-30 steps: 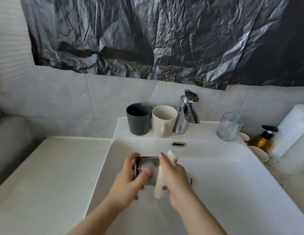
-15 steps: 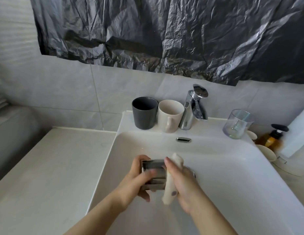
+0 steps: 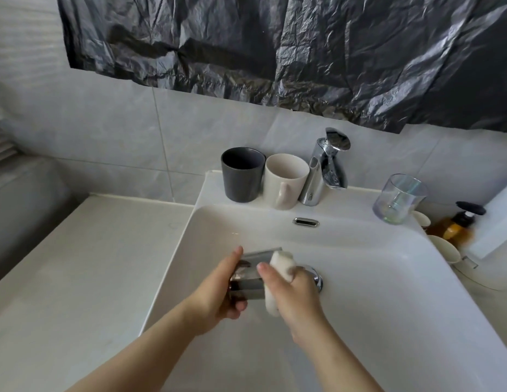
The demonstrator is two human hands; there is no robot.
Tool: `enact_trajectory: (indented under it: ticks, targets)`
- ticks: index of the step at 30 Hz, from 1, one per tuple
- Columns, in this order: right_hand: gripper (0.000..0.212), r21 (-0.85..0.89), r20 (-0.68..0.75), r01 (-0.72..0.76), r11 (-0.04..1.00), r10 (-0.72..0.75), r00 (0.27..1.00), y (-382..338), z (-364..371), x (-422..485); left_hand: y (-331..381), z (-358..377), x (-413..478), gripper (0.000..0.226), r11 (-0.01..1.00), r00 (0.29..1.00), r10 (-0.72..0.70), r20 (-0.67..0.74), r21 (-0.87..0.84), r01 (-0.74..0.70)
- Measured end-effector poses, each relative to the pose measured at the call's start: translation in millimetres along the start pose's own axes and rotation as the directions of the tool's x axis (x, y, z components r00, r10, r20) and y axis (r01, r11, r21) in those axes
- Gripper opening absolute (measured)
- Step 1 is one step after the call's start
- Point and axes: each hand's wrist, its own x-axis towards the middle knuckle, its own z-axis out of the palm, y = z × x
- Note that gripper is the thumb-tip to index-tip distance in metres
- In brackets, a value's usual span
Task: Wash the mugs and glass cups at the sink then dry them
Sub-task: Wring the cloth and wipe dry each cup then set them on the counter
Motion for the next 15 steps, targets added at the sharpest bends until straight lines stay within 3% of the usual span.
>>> enact_trajectory:
  ticks: [1, 2, 3, 4, 5, 6, 7, 10, 11, 13, 15]
  targets:
    - [0.027, -0.006, 0.01, -0.024, 1.0, 0.024, 1.0, 4, 4, -1, -1, -2, 1, 0.043, 0.996, 0.997, 0.051, -0.058, 0.074, -0.047]
    - [0.024, 0.03, 0.012, -0.084, 0.996, 0.084, 0.996, 7, 6, 2, -3, -4, 1, 0.038, 0.959, 0.974, 0.202, -0.107, 0.225, -0.174]
    - [0.024, 0.102, 0.023, -0.182, 0.978, 0.18, 0.983, 8, 6, 7, -7, -7, 2, 0.037, 0.826, 0.913, 0.402, -0.069, 0.458, -0.329]
    - [0.031, 0.183, 0.061, -0.294, 0.938, 0.288, 0.956, 7, 5, 11, -9, -13, 2, 0.041, 0.596, 0.839, 0.543, 0.033, 0.69, -0.412]
    - [0.04, 0.245, 0.106, -0.374, 0.895, 0.358, 0.928, 4, 4, 12, -9, -16, 0, 0.046, 0.387, 0.79, 0.596, 0.144, 0.81, -0.44]
    - [0.044, 0.256, 0.125, -0.404, 0.878, 0.384, 0.915, 2, 1, 15, -9, -15, -1, 0.048, 0.29, 0.768, 0.604, 0.213, 0.839, -0.461]
    - [0.041, 0.218, 0.109, -0.365, 0.905, 0.349, 0.931, 0, -2, 18, -10, -16, 1, 0.05, 0.315, 0.778, 0.588, 0.223, 0.822, -0.474]
    - [0.033, -0.139, -0.028, -0.078, 0.987, 0.075, 0.997, -10, -6, 13, -6, -16, 4, 0.063, 0.742, 0.908, 0.378, 0.179, 0.527, -0.413]
    - [0.034, -0.29, 0.009, 0.012, 0.957, -0.009, 1.0, -11, -6, 9, -5, -17, 6, 0.068, 0.798, 0.936, 0.274, 0.219, 0.491, -0.349]
    - [0.03, -0.466, 0.172, 0.126, 0.876, -0.05, 0.984, -6, -3, 2, -5, -16, 8, 0.058, 0.754, 0.922, 0.19, 0.337, 0.551, -0.357]
    - [0.021, -0.433, 0.199, 0.164, 0.886, -0.083, 0.976, -1, 1, -1, -7, -10, 6, 0.046, 0.741, 0.916, 0.191, 0.353, 0.56, -0.371]
